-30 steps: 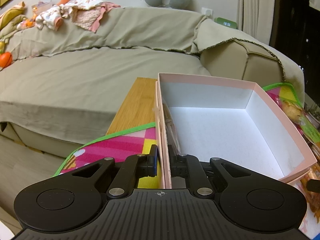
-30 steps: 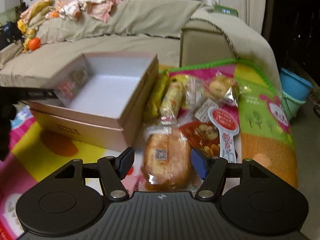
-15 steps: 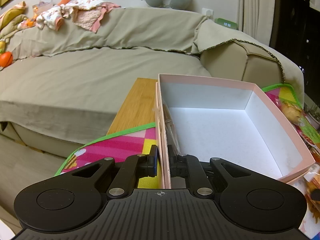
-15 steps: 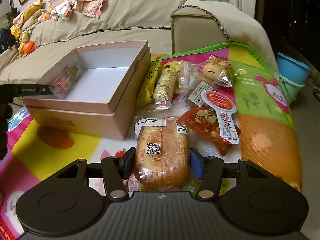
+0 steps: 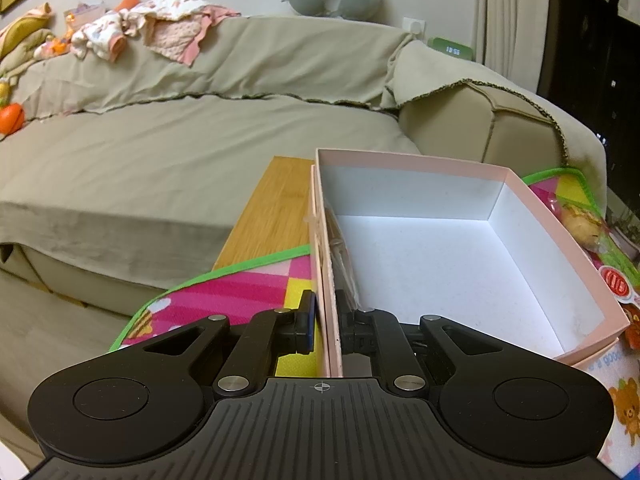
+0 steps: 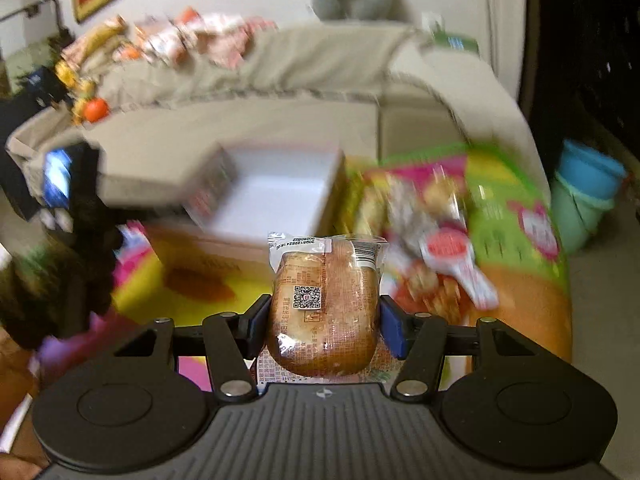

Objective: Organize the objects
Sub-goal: 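Carry the bread loaf into the pink box and open the right tool, then move the right tool to the red quail egg pouch and grasp it, then place the red quail egg pouch in the pink box beside the bread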

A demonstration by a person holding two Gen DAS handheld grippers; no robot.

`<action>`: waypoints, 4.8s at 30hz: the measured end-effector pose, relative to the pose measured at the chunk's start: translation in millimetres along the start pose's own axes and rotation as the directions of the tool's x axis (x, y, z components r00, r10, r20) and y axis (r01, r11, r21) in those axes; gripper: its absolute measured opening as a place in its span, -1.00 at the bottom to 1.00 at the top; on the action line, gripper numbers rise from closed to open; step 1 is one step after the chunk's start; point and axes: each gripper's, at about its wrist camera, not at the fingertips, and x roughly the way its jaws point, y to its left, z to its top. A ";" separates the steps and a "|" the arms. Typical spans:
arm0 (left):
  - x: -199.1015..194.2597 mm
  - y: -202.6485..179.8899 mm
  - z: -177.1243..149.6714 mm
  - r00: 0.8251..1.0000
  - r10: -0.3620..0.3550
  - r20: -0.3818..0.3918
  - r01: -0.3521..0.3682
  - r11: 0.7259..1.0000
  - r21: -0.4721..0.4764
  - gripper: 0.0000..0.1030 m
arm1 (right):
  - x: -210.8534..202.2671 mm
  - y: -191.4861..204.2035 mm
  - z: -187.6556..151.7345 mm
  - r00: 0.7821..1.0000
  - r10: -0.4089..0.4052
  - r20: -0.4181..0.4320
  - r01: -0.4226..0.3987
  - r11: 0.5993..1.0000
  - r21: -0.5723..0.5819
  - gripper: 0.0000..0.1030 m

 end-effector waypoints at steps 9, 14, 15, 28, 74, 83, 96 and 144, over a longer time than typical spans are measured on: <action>0.5 2.6 0.2 1.000 -0.017 0.004 0.017 1.000 -0.018 -0.76 | 14.7 38.9 95.6 0.983 0.083 0.165 -0.080 0.997 -0.025 0.09; 0.8 2.5 0.7 1.000 -0.023 0.004 0.023 0.999 -0.024 -0.75 | 75.6 50.6 124.6 0.990 0.117 0.081 -0.121 0.992 0.040 0.09; 0.9 2.5 0.8 1.000 -0.024 0.005 0.024 0.999 -0.025 -0.75 | 91.0 52.7 129.0 0.991 0.119 0.060 -0.123 0.991 0.060 0.09; 0.2 3.4 -1.4 1.000 -0.031 0.004 0.031 0.999 -0.008 -0.75 | 178.3 57.5 124.3 0.977 0.209 -0.029 -0.200 0.961 0.190 0.11; -3.0 -2.5 -4.1 1.000 -0.006 -0.010 0.006 1.000 -0.001 -0.77 | 125.0 -106.6 3.3 0.977 -0.193 -0.094 0.211 0.948 0.240 0.28; -3.1 -2.5 -4.5 1.000 -0.003 -0.012 0.003 1.000 0.002 -0.77 | 117.9 -98.6 -28.5 0.983 -0.135 -0.125 0.162 0.957 0.240 0.31; -4.0 -2.8 -6.3 1.000 -0.004 -0.012 0.004 1.000 0.001 -0.77 | 121.0 -74.8 -23.1 0.983 -0.153 -0.104 0.170 0.968 0.184 0.66; -2.5 1.6 -5.6 0.999 -0.037 -0.005 0.037 0.999 0.011 -0.75 | 11.4 42.0 113.2 0.955 0.146 0.259 -0.149 0.989 -0.008 0.42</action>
